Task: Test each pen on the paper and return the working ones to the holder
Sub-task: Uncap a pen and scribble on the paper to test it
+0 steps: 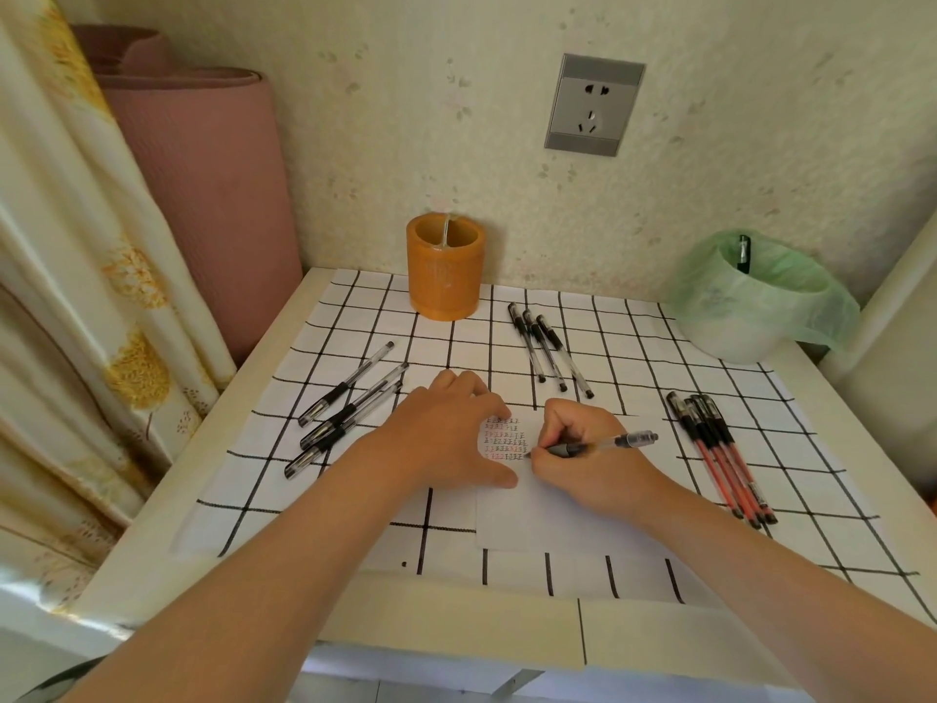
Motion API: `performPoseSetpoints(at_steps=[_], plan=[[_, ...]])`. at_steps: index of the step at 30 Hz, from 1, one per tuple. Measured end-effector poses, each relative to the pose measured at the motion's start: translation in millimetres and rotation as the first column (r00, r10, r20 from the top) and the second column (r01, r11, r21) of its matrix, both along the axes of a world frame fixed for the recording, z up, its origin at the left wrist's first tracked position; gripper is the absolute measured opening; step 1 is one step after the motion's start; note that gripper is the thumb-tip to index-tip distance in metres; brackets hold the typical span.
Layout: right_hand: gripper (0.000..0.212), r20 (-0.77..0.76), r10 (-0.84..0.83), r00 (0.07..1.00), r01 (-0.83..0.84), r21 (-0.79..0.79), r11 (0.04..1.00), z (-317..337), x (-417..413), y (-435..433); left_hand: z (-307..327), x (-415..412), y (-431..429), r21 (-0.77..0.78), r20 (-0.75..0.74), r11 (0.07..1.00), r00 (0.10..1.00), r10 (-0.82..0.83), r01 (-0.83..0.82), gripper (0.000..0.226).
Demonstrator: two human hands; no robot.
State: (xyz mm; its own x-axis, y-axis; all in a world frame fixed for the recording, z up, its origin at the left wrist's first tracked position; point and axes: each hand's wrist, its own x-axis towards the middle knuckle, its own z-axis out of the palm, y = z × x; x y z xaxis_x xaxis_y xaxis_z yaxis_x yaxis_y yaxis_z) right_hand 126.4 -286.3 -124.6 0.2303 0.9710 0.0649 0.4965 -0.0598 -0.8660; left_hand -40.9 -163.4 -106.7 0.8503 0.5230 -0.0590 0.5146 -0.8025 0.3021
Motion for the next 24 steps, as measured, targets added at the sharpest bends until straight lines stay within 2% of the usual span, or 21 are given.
performPoseSetpoints(at_steps=[16, 18, 22, 24], plan=[[0.022, -0.067, 0.025, 0.997, -0.026, -0.017, 1.0, 3.1, -0.9, 0.3, 0.6, -0.5, -1.4, 0.008, 0.0, 1.0, 1.0, 0.001, -0.001, 0.076], [0.025, -0.099, -0.004, 0.995, 0.004, -0.009, 1.0, 2.5, -0.7, 0.7, 1.3, -0.8, -1.1, 0.008, 0.004, 1.0, 1.0, 0.0, 0.0, 0.076], [0.012, -0.233, -0.112, 0.966, 0.125, 0.044, 0.991, 11.9, 2.7, 5.2, 3.1, -1.8, 0.1, -0.011, -0.016, 1.0, 1.0, -0.008, 0.008, 0.073], [0.013, -0.263, -0.141, 0.954, 0.163, 0.066, 0.984, 20.6, 2.6, 8.8, 6.0, -2.4, 2.5, -0.042, -0.008, 0.999, 1.0, -0.005, 0.004, 0.067]])
